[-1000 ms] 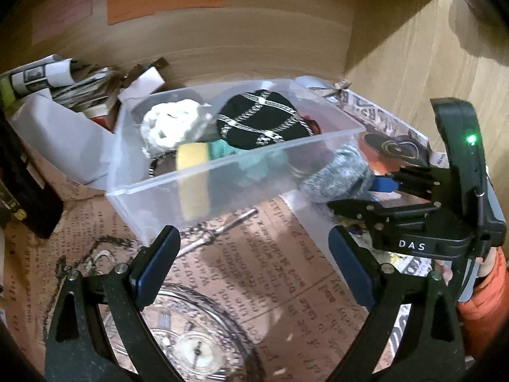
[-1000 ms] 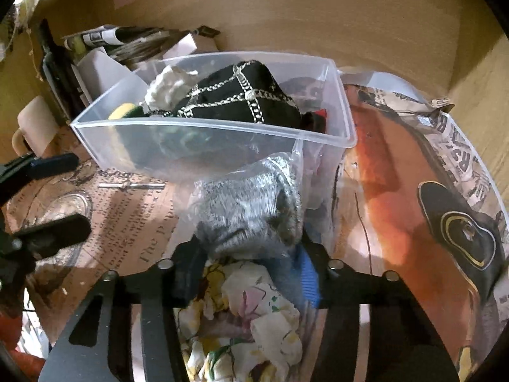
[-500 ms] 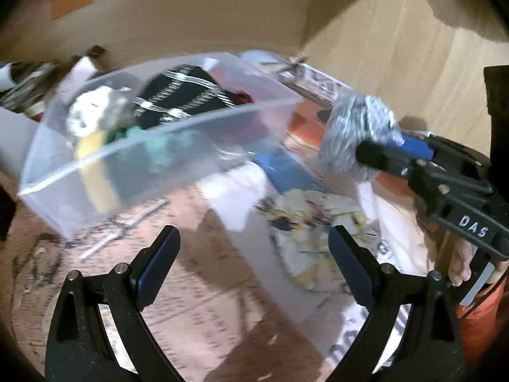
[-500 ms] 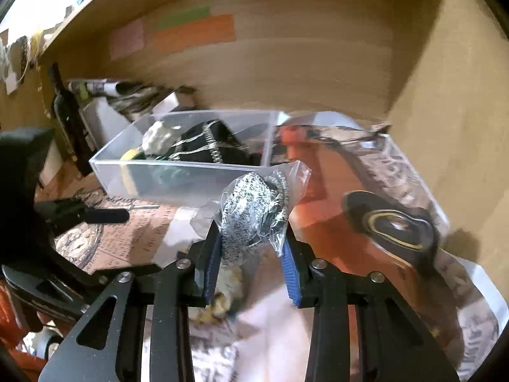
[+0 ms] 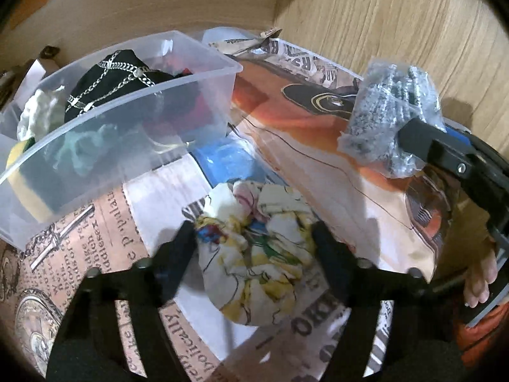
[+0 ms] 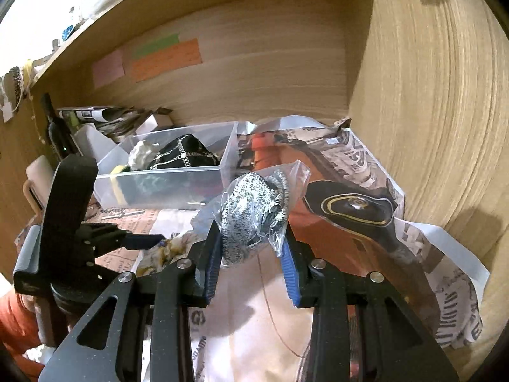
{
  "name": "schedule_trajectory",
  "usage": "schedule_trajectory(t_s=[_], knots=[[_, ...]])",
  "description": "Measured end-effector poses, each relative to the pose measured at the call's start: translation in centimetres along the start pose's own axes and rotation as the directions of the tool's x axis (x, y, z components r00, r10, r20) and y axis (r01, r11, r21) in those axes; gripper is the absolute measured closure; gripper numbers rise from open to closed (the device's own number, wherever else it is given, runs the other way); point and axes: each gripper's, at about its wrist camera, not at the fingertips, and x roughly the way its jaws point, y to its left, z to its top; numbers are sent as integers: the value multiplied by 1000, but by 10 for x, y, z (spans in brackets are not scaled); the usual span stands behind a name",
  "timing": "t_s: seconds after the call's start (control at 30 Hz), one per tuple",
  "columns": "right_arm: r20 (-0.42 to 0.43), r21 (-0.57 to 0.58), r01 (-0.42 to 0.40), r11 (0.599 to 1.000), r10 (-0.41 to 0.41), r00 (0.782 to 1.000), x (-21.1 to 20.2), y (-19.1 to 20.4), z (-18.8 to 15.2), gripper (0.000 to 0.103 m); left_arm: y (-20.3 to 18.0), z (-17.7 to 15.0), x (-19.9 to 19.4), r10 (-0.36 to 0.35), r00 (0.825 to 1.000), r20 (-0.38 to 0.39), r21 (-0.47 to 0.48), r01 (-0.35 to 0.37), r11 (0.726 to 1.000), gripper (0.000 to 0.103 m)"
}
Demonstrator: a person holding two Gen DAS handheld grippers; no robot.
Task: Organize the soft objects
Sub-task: 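Grasp the bagged grey item with the right tool while the left tool grasps the floral scrunchie, then lower the grey item and floral scrunchie into the plastic box and open both tools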
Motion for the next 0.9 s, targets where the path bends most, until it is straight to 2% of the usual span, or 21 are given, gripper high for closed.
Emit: schedule_trajectory(t_s=[0.07,0.17,0.23,0.47,0.7,0.9], knots=[[5,-3,-11,1000,11,1000,1,2,1,72,4,-1,-1,7,1000,3,-4,-7,1000,57],[12,-11,-29,1000,29,999,4,7,3,72,12,0,-3,11,1000,5,-16,-11,1000,74],[18,-17,-42,999,42,999,5,11,5,72,18,0,-7,6,1000,12,-31,-6,1000,76],[50,-51,-74,996,76,996,11,28,23,72,32,5,-49,34,991,126,-45,-29,999,76],[100,-84,-104,991,112,989,16,45,47,72,54,20,-95,103,957,270,-85,-83,993,76],[108,-124,-115,986,129,986,30,57,66,72,77,33,-114,157,935,318,-126,-122,985,76]])
